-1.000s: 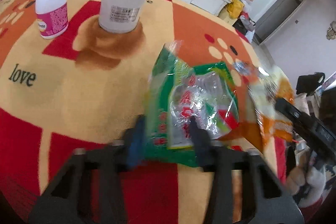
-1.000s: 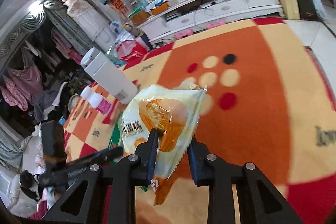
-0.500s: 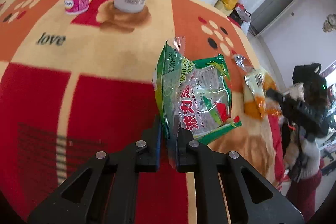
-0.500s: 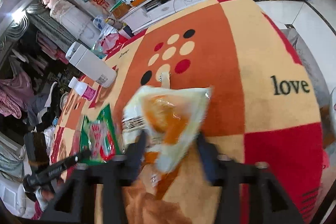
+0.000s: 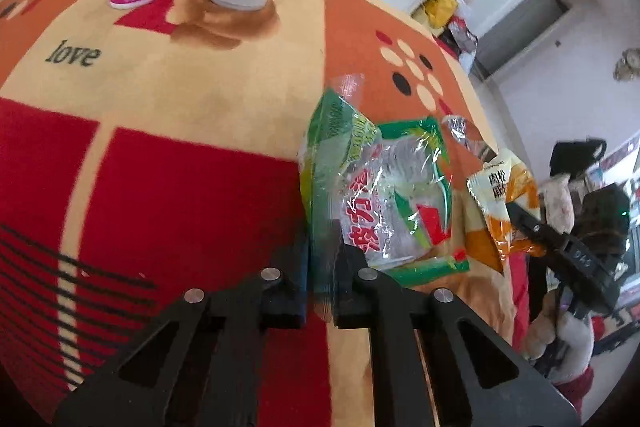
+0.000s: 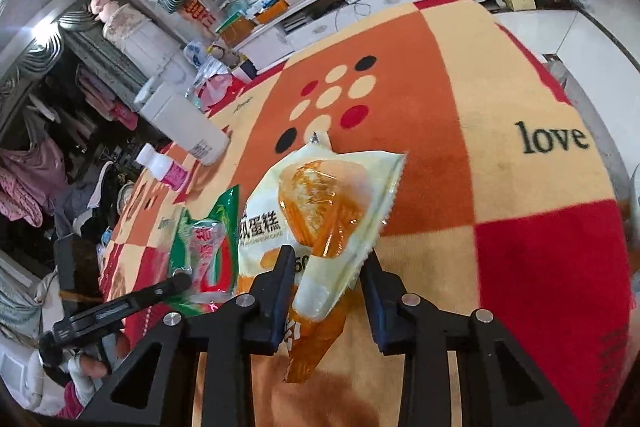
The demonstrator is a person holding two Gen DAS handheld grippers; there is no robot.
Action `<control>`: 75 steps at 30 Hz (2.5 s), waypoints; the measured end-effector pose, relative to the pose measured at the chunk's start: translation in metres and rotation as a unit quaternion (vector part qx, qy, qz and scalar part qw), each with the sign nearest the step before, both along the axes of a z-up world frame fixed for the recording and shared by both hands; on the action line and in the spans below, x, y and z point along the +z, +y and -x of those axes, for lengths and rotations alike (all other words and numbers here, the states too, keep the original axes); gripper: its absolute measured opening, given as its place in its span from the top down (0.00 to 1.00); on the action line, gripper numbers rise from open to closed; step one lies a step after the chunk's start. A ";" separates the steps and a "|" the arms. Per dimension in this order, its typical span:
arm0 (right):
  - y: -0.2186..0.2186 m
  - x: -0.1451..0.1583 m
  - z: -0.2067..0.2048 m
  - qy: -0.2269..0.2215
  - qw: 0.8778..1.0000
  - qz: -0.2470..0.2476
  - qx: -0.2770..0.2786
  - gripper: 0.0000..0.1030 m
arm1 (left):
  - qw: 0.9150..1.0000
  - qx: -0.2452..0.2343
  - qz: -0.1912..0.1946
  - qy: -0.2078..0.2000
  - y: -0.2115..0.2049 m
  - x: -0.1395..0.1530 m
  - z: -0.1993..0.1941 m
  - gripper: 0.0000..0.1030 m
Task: Collect trash
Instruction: 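Lift and carry both snack packets over the black bin with both tools, then open both tools to drop the snack packets into the bin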
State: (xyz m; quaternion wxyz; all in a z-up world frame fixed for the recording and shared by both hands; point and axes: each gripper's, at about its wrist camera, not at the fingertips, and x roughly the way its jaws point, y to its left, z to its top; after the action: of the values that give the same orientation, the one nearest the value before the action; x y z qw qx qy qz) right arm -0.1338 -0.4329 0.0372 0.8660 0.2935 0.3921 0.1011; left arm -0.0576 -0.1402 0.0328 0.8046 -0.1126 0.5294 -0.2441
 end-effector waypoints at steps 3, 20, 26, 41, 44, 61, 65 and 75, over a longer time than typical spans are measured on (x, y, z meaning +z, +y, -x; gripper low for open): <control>-0.002 0.005 0.015 -0.008 1.000 0.001 0.002 0.72 | 1.000 -0.014 -0.004 -0.013 -0.003 0.008 0.012 0.96; -0.031 0.024 0.101 -0.033 0.999 -0.008 -0.042 0.73 | 0.996 -0.064 0.004 -0.069 -0.044 0.059 0.074 0.97; -0.050 0.025 0.124 -0.032 0.997 -0.009 -0.066 0.73 | 0.993 -0.088 0.009 -0.079 -0.069 0.068 0.083 0.97; -0.136 0.021 0.205 -0.030 0.985 -0.007 -0.171 0.73 | 0.979 -0.180 0.031 -0.091 -0.183 0.089 0.112 0.97; -0.157 0.019 0.224 -0.025 0.979 -0.002 -0.201 0.73 | 0.975 -0.202 0.038 -0.086 -0.216 0.088 0.120 0.97; -0.214 -0.031 0.259 0.075 0.949 0.020 -0.306 0.22 | 0.958 -0.278 -0.013 -0.064 -0.348 0.031 0.167 0.87; -0.211 -0.023 0.275 0.073 0.945 0.047 -0.315 0.22 | 0.953 -0.295 -0.007 -0.066 -0.347 0.026 0.173 0.46; -0.172 0.005 0.288 0.049 0.943 0.139 -0.298 0.22 | 0.954 -0.278 -0.029 -0.108 -0.323 0.039 0.182 0.46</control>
State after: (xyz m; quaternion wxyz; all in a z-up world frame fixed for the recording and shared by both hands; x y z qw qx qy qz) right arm -0.4217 -0.6046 0.0425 0.8685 0.2783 0.3388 -0.2311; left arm -0.2397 -0.4632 0.0717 0.7599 0.0893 0.4567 -0.4540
